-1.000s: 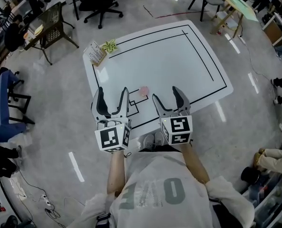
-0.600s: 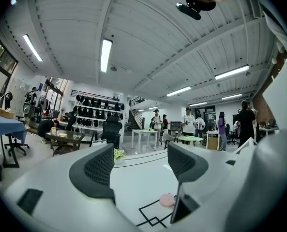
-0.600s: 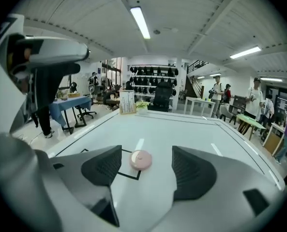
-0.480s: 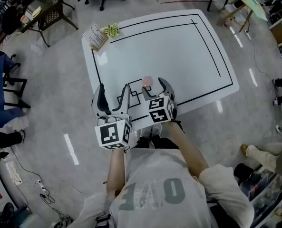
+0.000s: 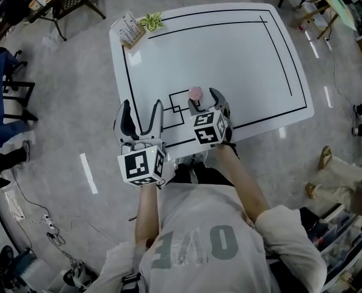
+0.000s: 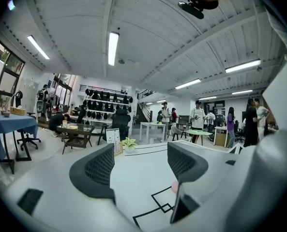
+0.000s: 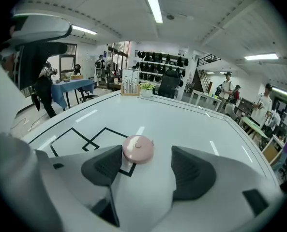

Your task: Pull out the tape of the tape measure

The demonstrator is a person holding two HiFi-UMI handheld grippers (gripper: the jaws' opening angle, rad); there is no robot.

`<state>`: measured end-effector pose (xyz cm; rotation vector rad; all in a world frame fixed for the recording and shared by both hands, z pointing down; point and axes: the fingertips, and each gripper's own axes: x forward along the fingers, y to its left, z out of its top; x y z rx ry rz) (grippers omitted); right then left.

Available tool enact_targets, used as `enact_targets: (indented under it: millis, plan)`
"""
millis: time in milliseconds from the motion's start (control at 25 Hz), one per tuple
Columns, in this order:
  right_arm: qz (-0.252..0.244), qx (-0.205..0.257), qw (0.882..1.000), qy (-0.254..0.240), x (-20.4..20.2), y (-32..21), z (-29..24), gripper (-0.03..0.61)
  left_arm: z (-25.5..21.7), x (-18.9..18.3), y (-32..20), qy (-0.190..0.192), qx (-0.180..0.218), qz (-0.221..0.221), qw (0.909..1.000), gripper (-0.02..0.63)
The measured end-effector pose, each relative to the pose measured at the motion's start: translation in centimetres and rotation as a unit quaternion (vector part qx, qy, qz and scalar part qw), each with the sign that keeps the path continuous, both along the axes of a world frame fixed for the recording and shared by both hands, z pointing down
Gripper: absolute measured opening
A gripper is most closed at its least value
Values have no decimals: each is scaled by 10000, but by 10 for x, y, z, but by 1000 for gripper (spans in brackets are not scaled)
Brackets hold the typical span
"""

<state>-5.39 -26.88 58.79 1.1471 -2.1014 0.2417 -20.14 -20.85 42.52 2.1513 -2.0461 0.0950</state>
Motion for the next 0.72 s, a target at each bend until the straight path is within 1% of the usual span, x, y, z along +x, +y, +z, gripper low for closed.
enact_targets:
  millis: [120, 200, 280, 360, 520, 640, 720]
  plan:
    - [183, -50, 9998, -35, 16, 4, -1, 311, -1, -3, -2, 48, 34, -54, 10000, 322]
    - [392, -28, 9992, 17, 35, 6, -2, 311, 1, -1, -4, 62, 12, -51, 10000, 322]
    - [643, -78, 9979, -51, 55, 8, -1, 311, 3, 4, -6, 81, -22, -11, 10000, 322]
    - [725, -140, 9971, -160, 62, 11, -1, 311, 4, 8, -7, 79, -38, 35, 10000, 322]
    - [572, -217, 9973, -418, 40, 15, -4, 311, 4, 13, -9, 63, -35, 95, 9999, 322]
    - [837, -386, 9922, -838, 20, 9, -4, 311, 3, 14, -9, 33, -49, 106, 9999, 322]
    - [1079, -493, 9880, -989, 10, 4, -4, 311, 4, 12, -9, 9, -79, 88, 9999, 322]
